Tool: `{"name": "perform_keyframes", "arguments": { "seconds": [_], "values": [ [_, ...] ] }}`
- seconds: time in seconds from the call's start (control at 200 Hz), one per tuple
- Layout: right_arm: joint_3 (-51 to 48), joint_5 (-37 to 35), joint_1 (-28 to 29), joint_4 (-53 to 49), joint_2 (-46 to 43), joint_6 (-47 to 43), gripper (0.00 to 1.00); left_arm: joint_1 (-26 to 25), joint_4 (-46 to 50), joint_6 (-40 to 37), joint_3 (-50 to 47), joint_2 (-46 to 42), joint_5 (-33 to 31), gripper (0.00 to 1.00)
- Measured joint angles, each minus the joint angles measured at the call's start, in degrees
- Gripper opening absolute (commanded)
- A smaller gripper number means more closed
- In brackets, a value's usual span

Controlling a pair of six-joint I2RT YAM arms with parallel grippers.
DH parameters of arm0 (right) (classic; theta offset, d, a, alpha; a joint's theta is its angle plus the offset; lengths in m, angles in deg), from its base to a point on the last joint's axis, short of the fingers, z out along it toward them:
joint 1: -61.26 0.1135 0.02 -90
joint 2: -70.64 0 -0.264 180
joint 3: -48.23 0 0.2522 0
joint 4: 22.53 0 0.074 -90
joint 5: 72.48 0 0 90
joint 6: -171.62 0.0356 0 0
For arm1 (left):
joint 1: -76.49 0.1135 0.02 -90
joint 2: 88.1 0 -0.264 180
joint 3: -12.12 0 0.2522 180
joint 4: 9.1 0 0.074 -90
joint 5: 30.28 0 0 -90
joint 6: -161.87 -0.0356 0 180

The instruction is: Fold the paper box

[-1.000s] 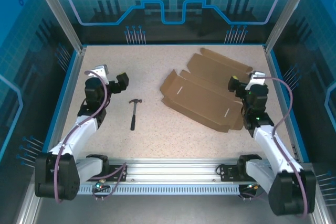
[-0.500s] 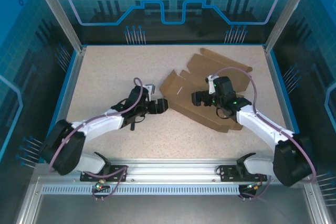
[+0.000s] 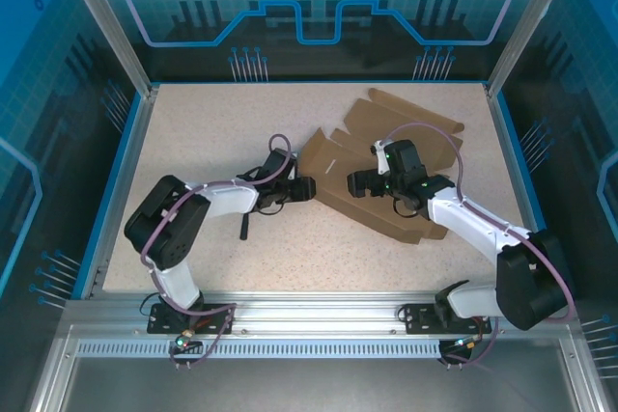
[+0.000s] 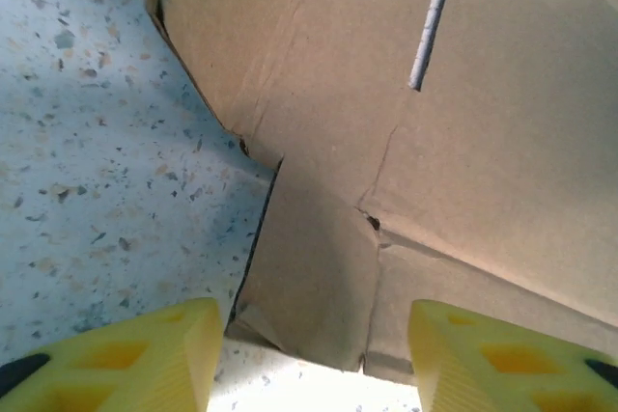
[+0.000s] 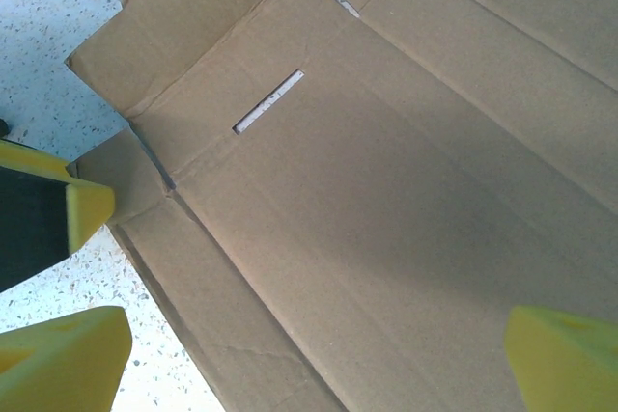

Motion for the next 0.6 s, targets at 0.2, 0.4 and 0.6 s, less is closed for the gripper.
{"name": "perform_keyframes", "arguments": {
  "seconds": [0.2, 0.4, 0.6],
  "values": [
    [0.0, -0.1, 0.0, 0.0, 0.9, 0.0, 1.00, 0.0, -2.7, 1.0, 0.0, 1.8, 1.3, 0.32],
    [0.0, -0.1, 0.1, 0.0, 2.3, 0.0, 0.99, 0.3, -7.1, 1.2, 0.0, 2.1, 3.0, 0.14],
    [2.7, 0.0, 0.8, -2.2, 1.8, -3.3, 0.97, 2.5, -7.1, -0.5, 0.0, -3.1, 5.8, 0.06]
  ]
}}
